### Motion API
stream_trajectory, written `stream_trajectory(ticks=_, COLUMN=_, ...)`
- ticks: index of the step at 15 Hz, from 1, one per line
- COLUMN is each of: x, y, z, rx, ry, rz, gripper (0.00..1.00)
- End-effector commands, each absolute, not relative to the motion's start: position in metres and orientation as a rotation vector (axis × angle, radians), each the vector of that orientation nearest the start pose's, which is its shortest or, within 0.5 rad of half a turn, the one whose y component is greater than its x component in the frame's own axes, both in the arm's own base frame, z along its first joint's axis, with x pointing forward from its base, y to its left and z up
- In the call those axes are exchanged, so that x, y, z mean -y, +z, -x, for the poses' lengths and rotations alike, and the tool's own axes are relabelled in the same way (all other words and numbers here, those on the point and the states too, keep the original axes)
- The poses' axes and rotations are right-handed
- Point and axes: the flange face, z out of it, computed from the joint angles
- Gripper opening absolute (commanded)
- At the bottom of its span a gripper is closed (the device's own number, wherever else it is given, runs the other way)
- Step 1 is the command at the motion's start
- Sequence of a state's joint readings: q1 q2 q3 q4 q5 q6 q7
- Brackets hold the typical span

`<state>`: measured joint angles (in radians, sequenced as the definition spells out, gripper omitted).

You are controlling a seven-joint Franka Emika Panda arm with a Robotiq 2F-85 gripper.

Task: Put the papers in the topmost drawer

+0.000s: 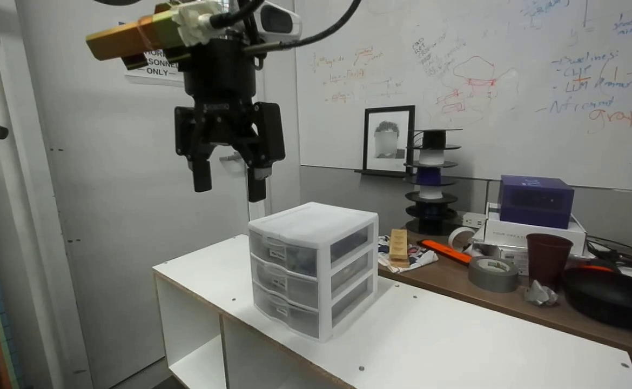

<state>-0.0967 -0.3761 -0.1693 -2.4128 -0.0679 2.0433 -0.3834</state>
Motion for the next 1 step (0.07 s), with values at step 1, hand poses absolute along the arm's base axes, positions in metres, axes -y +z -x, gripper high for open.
stream_trajectory(ticks=1, x=0.1188, y=0.4497, z=-0.4137, rx=0.251, ry=-0.003, rz=3.131, gripper=1.00)
